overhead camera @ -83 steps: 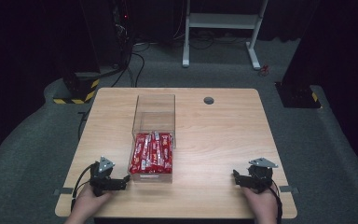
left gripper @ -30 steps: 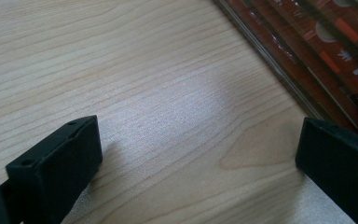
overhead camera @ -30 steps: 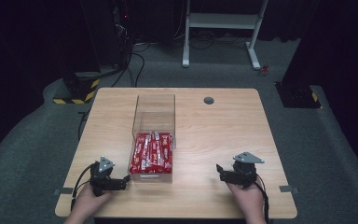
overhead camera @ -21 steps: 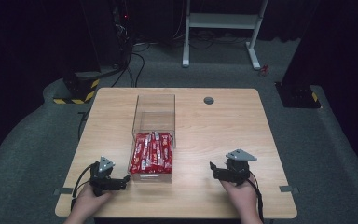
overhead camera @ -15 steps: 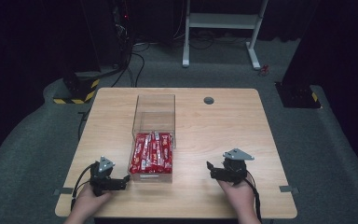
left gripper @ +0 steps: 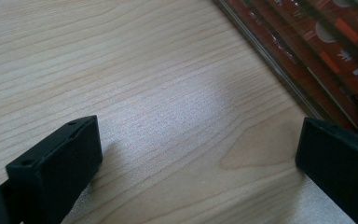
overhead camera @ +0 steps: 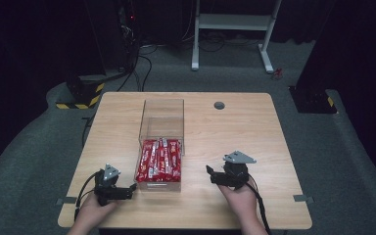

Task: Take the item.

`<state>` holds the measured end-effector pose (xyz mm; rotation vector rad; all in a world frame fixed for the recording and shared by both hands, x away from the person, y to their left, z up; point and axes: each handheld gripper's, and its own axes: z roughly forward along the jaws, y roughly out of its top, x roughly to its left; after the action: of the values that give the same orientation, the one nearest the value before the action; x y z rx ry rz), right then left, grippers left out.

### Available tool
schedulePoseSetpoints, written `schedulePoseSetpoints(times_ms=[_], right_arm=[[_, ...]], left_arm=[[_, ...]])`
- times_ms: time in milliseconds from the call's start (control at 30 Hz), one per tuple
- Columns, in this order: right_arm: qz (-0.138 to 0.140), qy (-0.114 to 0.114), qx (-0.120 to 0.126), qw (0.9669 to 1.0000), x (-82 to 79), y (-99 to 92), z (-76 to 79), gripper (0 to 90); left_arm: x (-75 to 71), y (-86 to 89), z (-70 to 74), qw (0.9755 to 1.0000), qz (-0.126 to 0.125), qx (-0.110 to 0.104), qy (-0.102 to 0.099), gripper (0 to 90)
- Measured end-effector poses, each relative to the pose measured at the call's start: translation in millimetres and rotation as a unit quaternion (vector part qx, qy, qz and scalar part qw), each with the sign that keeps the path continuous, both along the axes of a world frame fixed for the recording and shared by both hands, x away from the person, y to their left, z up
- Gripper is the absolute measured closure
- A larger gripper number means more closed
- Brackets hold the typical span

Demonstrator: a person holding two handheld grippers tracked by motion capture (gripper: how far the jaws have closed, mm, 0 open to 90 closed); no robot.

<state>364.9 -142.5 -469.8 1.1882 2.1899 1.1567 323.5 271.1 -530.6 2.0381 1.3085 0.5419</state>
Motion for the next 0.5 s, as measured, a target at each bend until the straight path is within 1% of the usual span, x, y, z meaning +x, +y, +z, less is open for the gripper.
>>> schedulePoseSetpoints(times_ms=[233, 267, 400, 500], right_arm=[[0.007, -0.003, 0.004, 1.0000, 2.3, 7.6, 4.4, 19.6], [0.009, -0.006, 0.007, 0.9999, 3.5, 11.1, 7.5, 20.2], [0.012, -0.007, 0.010, 0.9998, 5.9, 15.5, 10.9, 20.4], [0.016, -0.014, 0.016, 0.9996, 8.9, 21.5, 17.0, 20.7]], left_arm=[[0.2, 0.3, 0.1, 1.0000, -0.001, 0.003, -0.001, 0.6], [0.2, 0.3, 0.1, 1.0000, -0.001, 0.003, -0.001, 0.6], [0.1, 0.2, 0.1, 1.0000, -0.001, 0.002, -0.001, 0.6], [0.1, 0.1, 0.0, 1.0000, 0.000, 0.002, -0.001, 0.6]])
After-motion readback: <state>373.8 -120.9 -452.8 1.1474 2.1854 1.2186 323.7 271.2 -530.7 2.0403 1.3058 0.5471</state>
